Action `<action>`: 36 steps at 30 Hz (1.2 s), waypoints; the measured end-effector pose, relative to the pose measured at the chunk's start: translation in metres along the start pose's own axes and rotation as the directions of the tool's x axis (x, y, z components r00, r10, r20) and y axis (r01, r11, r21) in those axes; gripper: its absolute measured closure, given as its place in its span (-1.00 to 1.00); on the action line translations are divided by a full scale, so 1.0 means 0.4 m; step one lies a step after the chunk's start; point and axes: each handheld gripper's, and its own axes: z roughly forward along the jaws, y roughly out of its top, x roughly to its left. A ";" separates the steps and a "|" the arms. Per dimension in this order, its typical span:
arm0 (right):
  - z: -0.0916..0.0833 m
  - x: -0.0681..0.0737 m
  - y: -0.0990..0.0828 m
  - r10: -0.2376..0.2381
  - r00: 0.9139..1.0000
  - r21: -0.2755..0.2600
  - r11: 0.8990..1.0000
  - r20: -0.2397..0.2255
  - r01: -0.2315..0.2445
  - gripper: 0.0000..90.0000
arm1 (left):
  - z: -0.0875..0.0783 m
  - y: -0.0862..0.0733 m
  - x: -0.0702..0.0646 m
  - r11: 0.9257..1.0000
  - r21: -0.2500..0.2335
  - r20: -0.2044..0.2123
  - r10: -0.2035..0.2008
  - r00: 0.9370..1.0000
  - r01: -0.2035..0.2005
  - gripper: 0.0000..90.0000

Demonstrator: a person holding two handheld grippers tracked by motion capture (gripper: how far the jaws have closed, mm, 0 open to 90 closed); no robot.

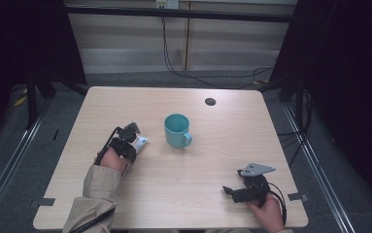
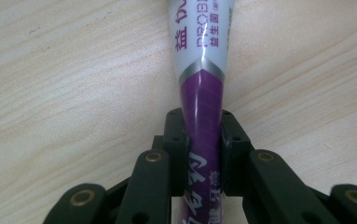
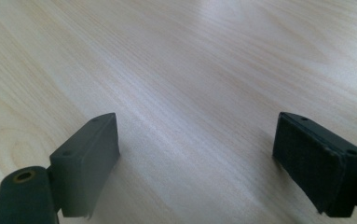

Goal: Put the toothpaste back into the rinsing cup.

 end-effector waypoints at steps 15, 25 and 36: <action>0.000 0.000 0.000 -0.002 1.000 -0.001 1.000 0.000 0.002 -0.70 | -0.051 -0.020 0.011 0.995 -0.101 0.039 -0.008 0.999 0.012 0.72; 0.000 0.000 0.000 -0.002 1.000 -0.001 1.000 0.000 0.002 -0.70 | -0.084 -0.025 0.019 0.991 -0.133 0.070 -0.003 0.998 0.012 0.71; 0.000 0.000 0.000 -0.002 1.000 -0.001 1.000 0.000 0.002 -0.70 | -0.136 -0.026 0.016 0.971 -0.238 0.101 0.020 0.995 0.005 0.71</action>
